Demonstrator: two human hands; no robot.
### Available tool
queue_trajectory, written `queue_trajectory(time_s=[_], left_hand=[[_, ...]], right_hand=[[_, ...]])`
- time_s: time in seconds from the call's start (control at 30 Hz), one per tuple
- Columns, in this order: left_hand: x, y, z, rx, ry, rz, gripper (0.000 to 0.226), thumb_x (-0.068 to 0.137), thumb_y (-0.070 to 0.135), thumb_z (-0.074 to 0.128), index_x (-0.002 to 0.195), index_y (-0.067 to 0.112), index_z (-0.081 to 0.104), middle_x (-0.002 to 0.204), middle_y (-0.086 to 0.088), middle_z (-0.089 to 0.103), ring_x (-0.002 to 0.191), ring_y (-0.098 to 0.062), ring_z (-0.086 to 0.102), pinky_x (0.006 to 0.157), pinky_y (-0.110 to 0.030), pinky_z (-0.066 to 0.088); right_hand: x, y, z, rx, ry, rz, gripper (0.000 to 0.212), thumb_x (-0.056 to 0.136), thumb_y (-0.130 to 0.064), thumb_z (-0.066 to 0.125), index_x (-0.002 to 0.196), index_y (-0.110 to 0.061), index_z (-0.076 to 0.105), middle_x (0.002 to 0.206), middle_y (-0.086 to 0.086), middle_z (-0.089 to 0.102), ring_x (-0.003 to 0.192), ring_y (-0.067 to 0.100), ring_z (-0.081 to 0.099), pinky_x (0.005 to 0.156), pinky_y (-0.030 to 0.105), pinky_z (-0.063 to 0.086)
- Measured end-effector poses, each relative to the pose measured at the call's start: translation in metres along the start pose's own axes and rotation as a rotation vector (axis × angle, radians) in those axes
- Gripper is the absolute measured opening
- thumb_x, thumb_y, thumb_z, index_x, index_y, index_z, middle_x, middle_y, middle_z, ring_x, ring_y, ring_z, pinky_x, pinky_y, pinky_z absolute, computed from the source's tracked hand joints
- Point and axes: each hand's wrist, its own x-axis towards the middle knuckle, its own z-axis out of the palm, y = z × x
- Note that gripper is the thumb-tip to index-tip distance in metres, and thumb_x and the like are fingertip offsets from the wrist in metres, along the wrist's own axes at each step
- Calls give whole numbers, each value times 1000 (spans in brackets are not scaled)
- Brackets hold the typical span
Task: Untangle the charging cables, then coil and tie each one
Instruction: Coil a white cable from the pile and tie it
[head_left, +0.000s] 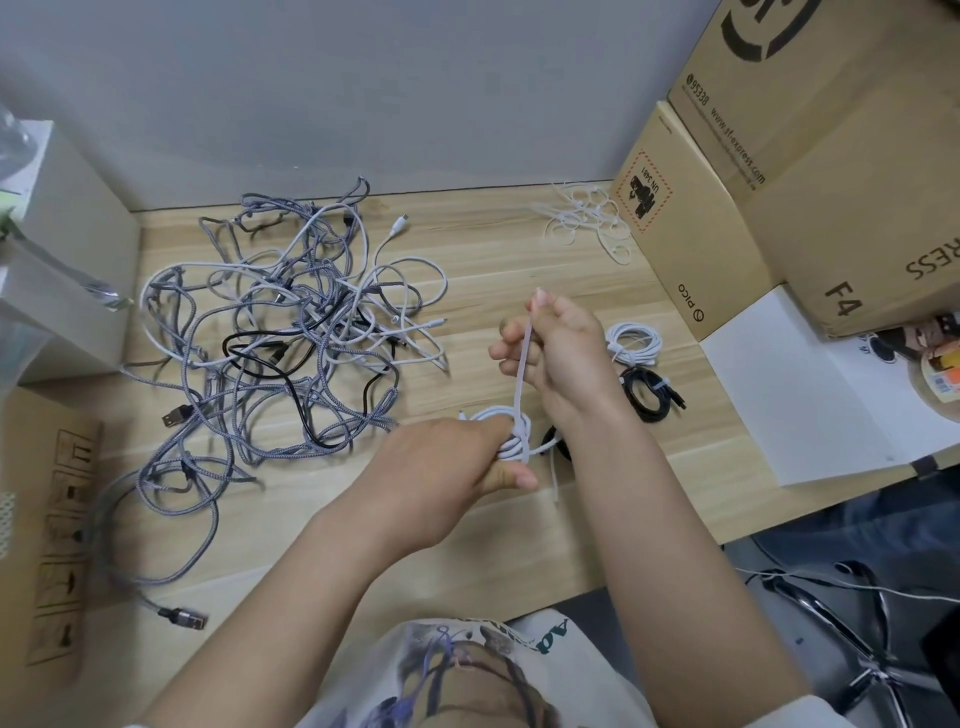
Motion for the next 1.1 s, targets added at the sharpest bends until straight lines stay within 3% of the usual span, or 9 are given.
queue_trajectory(time_s=[0.1, 0.23, 0.3, 0.4, 0.63, 0.77, 0.87, 0.93, 1.1], left_hand=[[-1, 0, 5, 43, 14, -55, 40, 90, 60, 29, 89, 20, 32, 87, -2, 58, 91, -29, 53, 61, -35, 28], [3, -1, 9, 24, 111, -164, 38, 91, 60, 27, 94, 23, 34, 87, -1, 58, 95, -30, 55, 62, -34, 29], [6, -1, 10, 34, 137, -210, 43, 92, 59, 28, 111, 23, 42, 100, -4, 64, 99, -30, 57, 63, -33, 30], [6, 4, 8, 9, 141, -281, 43, 93, 58, 28, 114, 24, 43, 104, -5, 64, 100, -32, 57, 66, -34, 33], [12, 12, 5, -45, 170, -365, 18, 100, 37, 33, 95, 20, 37, 101, -9, 60, 99, -36, 56, 66, -34, 33], [14, 9, 6, -202, 246, -392, 6, 93, 22, 39, 89, 20, 35, 90, -5, 53, 96, -36, 55, 69, -38, 41], [15, 8, 4, -615, 248, -235, 9, 82, 27, 41, 76, 22, 45, 72, 10, 57, 74, -17, 57, 62, -34, 46], [12, 11, -3, -1036, 127, -154, 16, 78, 30, 47, 62, 26, 49, 54, 14, 44, 52, -4, 39, 47, -20, 34], [2, 12, -17, -1793, -240, -1, 19, 62, 37, 71, 66, 24, 56, 62, 4, 29, 57, -12, 22, 45, -18, 20]], right_hand=[[-6, -2, -1, 221, -13, 66, 22, 104, -26, 34, 87, -15, 44, 47, -5, 51, 42, 10, 54, 44, 18, 44], [-22, 6, 4, 169, -98, 52, 29, 102, -30, 36, 83, -12, 49, 47, -3, 47, 43, 12, 50, 46, 21, 41], [-30, 10, 7, 175, -156, 28, 32, 100, -28, 37, 75, -12, 48, 45, -5, 40, 39, 9, 41, 45, 22, 28], [-40, 10, 9, 199, -220, -70, 32, 93, -34, 44, 68, -14, 46, 45, -9, 31, 38, 5, 30, 51, 30, 11], [-61, 9, 10, 109, -353, -306, 32, 92, -35, 54, 62, -22, 53, 51, -18, 41, 44, -1, 25, 46, 15, 20], [-67, 9, 7, 54, -432, -365, 29, 80, -52, 53, 62, -30, 56, 60, -15, 44, 50, 2, 32, 52, 15, 28], [-71, 1, -1, 181, -484, -395, 27, 86, -43, 52, 65, -28, 57, 58, -19, 45, 50, 1, 32, 52, 16, 29], [-69, -6, -6, 315, -524, -415, 27, 90, -35, 49, 68, -23, 57, 53, -18, 38, 46, 4, 29, 49, 20, 26], [-63, -20, -15, 536, -675, -437, 25, 92, -31, 50, 73, -17, 59, 53, -6, 24, 46, 11, 21, 49, 19, 31]])
